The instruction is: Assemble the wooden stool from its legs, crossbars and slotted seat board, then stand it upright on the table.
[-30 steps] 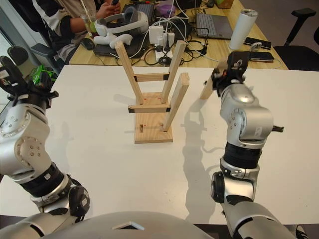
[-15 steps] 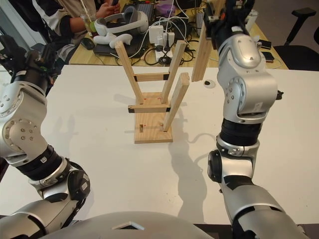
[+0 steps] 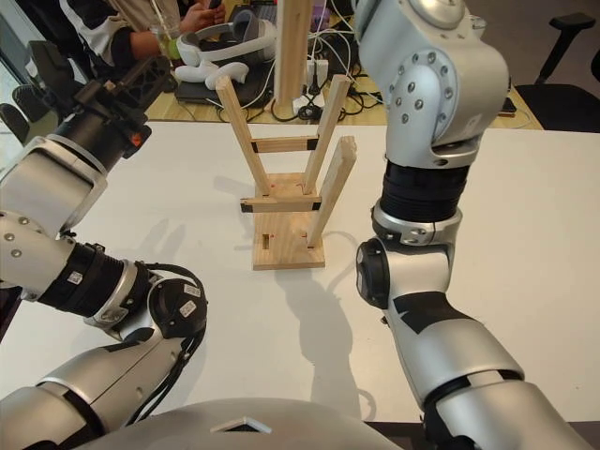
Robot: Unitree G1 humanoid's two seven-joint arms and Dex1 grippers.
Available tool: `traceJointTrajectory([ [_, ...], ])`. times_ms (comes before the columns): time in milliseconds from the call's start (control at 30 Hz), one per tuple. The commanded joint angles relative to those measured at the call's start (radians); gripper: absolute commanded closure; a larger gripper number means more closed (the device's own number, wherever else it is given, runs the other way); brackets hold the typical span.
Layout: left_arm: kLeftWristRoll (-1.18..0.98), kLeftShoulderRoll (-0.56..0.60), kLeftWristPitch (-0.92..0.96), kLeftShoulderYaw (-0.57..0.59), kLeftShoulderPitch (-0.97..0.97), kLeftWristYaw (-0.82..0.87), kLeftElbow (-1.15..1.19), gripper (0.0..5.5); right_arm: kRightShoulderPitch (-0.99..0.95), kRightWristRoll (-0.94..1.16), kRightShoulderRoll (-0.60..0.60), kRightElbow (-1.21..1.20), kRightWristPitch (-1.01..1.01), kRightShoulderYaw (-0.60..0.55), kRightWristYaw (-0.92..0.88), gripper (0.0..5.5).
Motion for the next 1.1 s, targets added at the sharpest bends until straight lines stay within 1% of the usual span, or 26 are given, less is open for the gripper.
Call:
traceJointTrajectory([
  [33, -0.061, -0.169, 0.014, -0.001, -0.033, 0.026, -0.010, 2.30, -0.025, 0.079, 0.089, -0.013, 0.050, -0.017, -0.033, 3.46],
  [100, -0.090, -0.131, 0.013, -0.093, 0.029, 0.008, -0.027, 2.30, -0.022, 0.115, 0.126, -0.017, 0.073, -0.025, -0.048, 3.46],
  [200, -0.094, -0.022, 0.011, -0.218, 0.098, -0.023, -0.047, 2.30, -0.027, 0.199, 0.175, -0.019, 0.125, -0.055, -0.061, 3.46],
  [367, -0.106, 0.110, -0.052, -0.360, 0.173, -0.108, -0.076, 2.30, -0.016, 0.309, 0.209, -0.028, 0.202, -0.104, -0.092, 3.46],
  [533, -0.083, 0.190, -0.136, -0.458, 0.236, -0.143, -0.064, 2.30, -0.015, 0.389, 0.228, -0.040, 0.252, -0.144, -0.123, 3.46],
  [700, -0.022, 0.274, -0.245, -0.502, 0.257, -0.133, -0.022, 2.30, -0.004, 0.453, 0.225, -0.065, 0.300, -0.167, -0.144, 3.46],
  [800, -0.003, 0.297, -0.285, -0.514, 0.267, -0.131, -0.008, 2.30, -0.001, 0.470, 0.213, -0.073, 0.310, -0.176, -0.157, 3.46],
  [1000, -0.005, 0.333, -0.320, -0.549, 0.298, -0.142, -0.024, 2.30, -0.021, 0.472, 0.170, -0.039, 0.289, -0.183, -0.147, 3.46],
  [1100, -0.003, 0.357, -0.326, -0.555, 0.309, -0.150, -0.024, 2.30, -0.043, 0.473, 0.128, -0.009, 0.276, -0.188, -0.130, 3.46],
])
